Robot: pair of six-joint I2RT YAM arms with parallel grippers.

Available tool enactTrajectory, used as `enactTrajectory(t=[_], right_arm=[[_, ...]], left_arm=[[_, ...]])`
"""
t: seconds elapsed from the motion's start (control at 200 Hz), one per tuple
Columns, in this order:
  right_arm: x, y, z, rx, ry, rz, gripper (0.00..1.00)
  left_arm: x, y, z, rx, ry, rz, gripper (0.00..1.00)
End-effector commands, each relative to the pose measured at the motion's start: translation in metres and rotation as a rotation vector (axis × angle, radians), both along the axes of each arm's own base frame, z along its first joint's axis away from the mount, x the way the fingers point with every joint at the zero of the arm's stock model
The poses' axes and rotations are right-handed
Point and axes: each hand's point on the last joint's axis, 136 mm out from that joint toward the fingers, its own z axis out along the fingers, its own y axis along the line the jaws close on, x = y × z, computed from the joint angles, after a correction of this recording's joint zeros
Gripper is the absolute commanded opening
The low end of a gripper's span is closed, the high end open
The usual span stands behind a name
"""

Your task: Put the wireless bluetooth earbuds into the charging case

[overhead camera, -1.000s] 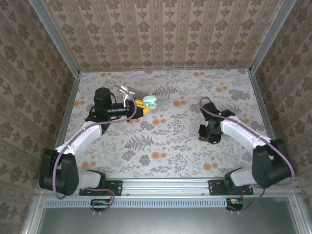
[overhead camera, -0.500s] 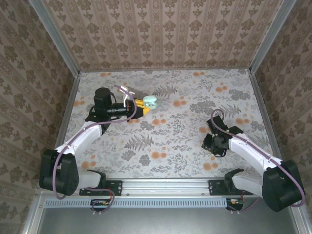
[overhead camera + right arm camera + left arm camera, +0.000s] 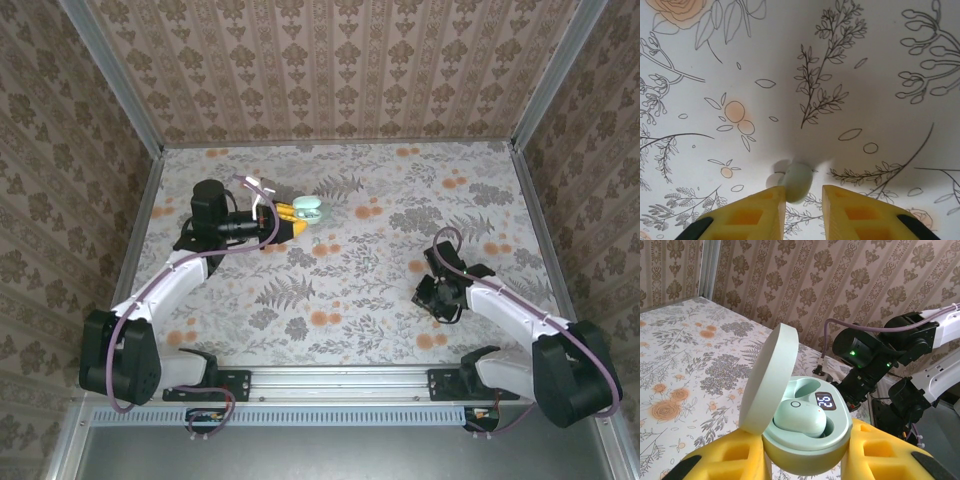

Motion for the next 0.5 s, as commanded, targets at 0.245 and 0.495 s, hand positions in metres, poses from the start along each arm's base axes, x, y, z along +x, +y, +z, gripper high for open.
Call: enactTrajectory(t=[0.245,0.495], right_arm=[[0.0072,0.0083,-0.0088,0.041,0.015,-0.006,0.24],[0.0091,0.0054,-0.0076,0.005,0.024,0.039,0.13]], left_arm=[[-0.0006,0.0019,0.0162,-0.013,-0.072,-0.002,0.02],[-0.0007,0.0023,0.0164,-0.012,-0.073,-0.003,0.02]])
